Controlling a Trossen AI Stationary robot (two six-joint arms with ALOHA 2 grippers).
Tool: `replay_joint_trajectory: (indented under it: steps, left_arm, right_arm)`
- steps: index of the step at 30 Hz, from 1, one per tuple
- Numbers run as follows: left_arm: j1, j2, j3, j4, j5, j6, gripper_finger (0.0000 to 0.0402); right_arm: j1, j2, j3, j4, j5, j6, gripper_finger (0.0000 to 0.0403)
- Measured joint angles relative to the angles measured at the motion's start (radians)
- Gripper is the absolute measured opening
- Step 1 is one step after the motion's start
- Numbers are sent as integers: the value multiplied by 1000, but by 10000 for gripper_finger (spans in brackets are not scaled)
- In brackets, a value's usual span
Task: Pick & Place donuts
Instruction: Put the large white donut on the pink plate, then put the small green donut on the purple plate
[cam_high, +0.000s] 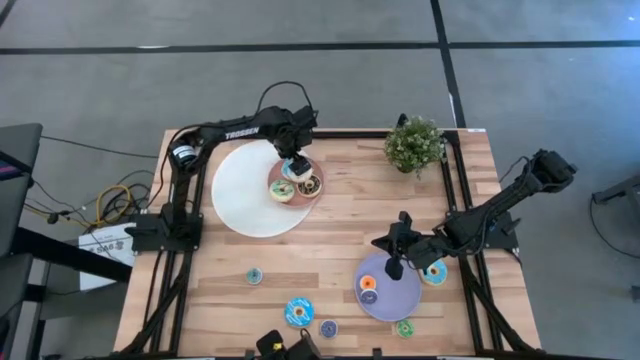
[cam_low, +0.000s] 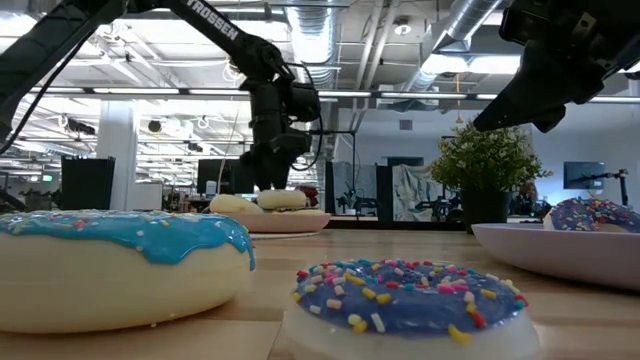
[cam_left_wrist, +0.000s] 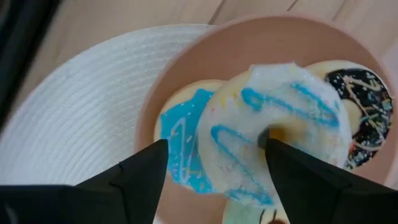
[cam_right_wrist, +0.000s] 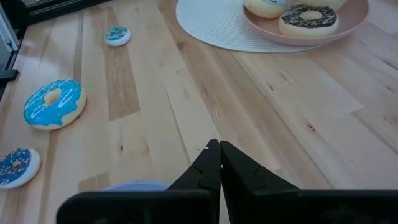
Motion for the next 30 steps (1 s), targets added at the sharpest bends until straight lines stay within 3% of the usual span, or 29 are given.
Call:
replay_joint_trajectory:
  steps: [11, 14, 17, 20, 24, 30]
  left_arm:
    - [-5, -1, 158, -157, -13, -20, 263]
    - [-34, -2, 179, -226, -66, -97, 257]
    - [-105, -18, 176, -286, -188, -149, 244]
    - [-200, -56, 148, -287, -283, -179, 225]
    - [-342, -137, 89, -259, -334, -198, 192]
    - [-526, -358, -148, -88, -350, -259, 127]
  right_arm:
    - [0, 0, 0, -2, 0, 0, 1]
    - [0, 0, 0, -11, 0, 0, 1]
    - [1, 0, 0, -19, -1, 8, 1]
    - [1, 0, 0, -20, -11, 24, 1]
    - [1, 0, 0, -14, -13, 35, 1]
    - [1, 0, 0, -11, -14, 35, 1]
